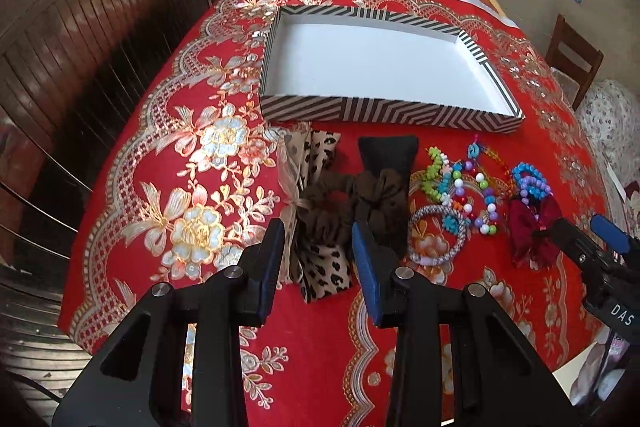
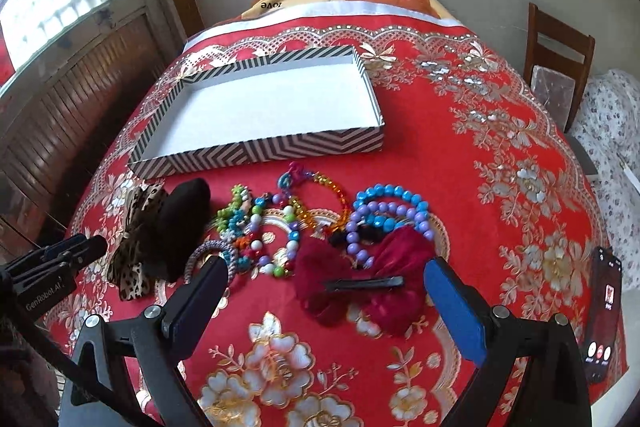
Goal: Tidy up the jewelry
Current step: 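Move both tools toward the jewelry pile beside the striped box, then grasp the leopard bow clip and brown scrunchie with left tool while right tool grasps red bow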
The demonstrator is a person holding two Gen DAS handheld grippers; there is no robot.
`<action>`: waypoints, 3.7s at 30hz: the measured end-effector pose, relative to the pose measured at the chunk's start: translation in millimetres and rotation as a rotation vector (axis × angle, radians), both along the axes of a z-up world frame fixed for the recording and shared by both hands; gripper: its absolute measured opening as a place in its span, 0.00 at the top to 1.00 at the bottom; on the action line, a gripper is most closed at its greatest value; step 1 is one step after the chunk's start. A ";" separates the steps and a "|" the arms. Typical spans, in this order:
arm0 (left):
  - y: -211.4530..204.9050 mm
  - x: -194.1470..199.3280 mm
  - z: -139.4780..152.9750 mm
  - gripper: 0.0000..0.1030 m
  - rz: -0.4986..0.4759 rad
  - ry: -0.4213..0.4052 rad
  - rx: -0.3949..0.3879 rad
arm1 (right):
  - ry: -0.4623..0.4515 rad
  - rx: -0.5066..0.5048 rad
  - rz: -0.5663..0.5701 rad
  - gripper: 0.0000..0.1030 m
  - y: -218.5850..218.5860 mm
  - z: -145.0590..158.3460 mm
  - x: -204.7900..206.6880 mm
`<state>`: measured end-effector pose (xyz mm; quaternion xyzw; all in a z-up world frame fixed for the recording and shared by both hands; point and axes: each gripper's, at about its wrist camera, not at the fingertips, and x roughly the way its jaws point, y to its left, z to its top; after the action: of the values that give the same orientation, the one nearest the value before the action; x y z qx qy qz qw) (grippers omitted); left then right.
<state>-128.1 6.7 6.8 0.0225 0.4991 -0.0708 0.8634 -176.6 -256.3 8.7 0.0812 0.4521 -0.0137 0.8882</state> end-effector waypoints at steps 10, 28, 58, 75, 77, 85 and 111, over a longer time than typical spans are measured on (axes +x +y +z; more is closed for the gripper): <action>0.3 -5.2 -3.5 0.67 0.013 0.007 -0.015 | 0.004 -0.013 -0.024 0.05 3.9 -4.1 -6.6; -16.6 -9.2 -0.3 0.67 -0.030 -0.005 -0.002 | -0.015 0.006 -0.009 0.05 -0.9 -2.4 -11.1; 4.4 -19.4 -1.8 0.67 0.051 0.044 -0.056 | -0.031 -0.033 0.083 0.05 5.6 1.3 -23.0; 41.2 -11.7 0.2 0.62 0.065 0.082 -0.141 | -0.064 -0.026 0.079 0.05 -17.2 15.6 -32.4; 41.4 -8.5 -0.6 0.60 0.065 0.087 -0.157 | -0.066 -0.017 0.069 0.05 -23.8 14.5 -34.8; 40.2 8.7 -10.8 0.59 0.058 0.119 -0.177 | -0.007 0.027 0.009 0.22 -59.4 -8.5 -39.0; 37.9 59.6 -40.8 0.47 0.006 0.226 -0.202 | 0.049 0.022 0.513 0.39 -30.9 -20.4 4.4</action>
<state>-68.5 44.6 -34.0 -0.0742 0.5836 -0.1201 0.7997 -172.3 -287.3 -11.7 -0.0269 0.4796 0.2151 0.8503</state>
